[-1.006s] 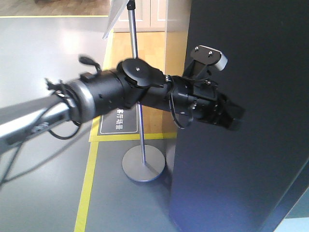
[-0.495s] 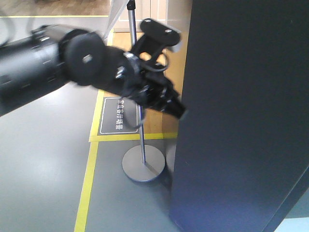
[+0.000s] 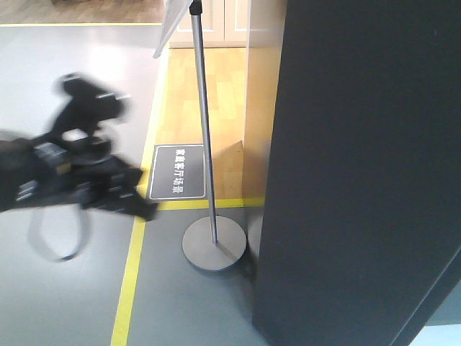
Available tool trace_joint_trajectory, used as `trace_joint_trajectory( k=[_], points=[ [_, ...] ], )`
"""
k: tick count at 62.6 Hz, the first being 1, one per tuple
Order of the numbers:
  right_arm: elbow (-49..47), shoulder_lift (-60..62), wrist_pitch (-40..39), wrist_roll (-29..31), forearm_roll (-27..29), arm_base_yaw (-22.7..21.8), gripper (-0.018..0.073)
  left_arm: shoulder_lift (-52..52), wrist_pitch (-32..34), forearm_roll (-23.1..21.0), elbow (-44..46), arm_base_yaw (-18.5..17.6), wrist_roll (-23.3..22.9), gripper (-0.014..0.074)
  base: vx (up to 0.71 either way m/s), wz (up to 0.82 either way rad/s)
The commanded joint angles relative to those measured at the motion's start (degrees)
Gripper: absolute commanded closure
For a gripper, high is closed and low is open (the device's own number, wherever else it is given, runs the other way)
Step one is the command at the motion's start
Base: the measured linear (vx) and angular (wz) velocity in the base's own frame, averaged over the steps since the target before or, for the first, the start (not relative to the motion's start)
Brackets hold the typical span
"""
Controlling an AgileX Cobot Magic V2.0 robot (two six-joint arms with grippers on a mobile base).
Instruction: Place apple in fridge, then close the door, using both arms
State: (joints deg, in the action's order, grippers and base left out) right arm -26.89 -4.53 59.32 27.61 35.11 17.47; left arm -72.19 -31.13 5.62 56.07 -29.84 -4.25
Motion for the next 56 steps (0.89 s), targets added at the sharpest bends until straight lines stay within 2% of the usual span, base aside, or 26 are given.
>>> trace_joint_trajectory(
  k=[1, 6, 12, 29, 38, 45, 56],
  points=[
    [-1.25, -1.66, -4.32, -3.28, -1.81, -0.19, -0.0003, 5.40, 3.92, 3.52, -2.50, 1.92, -3.75, 0.0603, 0.00, 0.00],
    [-1.31, -3.35, -6.17, -9.99, -6.61, -0.19, 0.0045, 8.08, 3.63, 5.56, -5.28, 3.08, -5.26, 0.0603, 0.00, 0.00],
    [-1.60, -6.64, -8.08, -15.67, -12.87, -0.19, 0.0153, 10.44, 3.25, 6.52, -7.44, 4.15, -5.51, 0.0603, 0.00, 0.00],
    [-1.60, -19.69, -13.40, -16.43, -22.91, -0.19, 0.0577, 11.53, -0.56, 6.69, -7.93, 4.24, -5.50, 0.0603, 0.00, 0.00],
    [-1.74, -25.72, -20.86, -21.04, -30.34, -0.19, 0.0568, 11.53, -0.56, 6.69, -7.93, 4.24, -5.50, 0.0603, 0.00, 0.00],
    [-3.50, -30.79, -23.80, -29.12, -38.36, -0.19, 0.0566, 11.53, -0.56, 6.69, -7.93, 4.24, -5.50, 0.0603, 0.00, 0.00],
    [-8.27, -39.27, -23.78, -41.20, -51.68, -0.19, 0.0566, 11.53, -0.56, 6.69, -7.93, 4.24, -5.50, 0.0603, 0.00, 0.00]
  ],
)
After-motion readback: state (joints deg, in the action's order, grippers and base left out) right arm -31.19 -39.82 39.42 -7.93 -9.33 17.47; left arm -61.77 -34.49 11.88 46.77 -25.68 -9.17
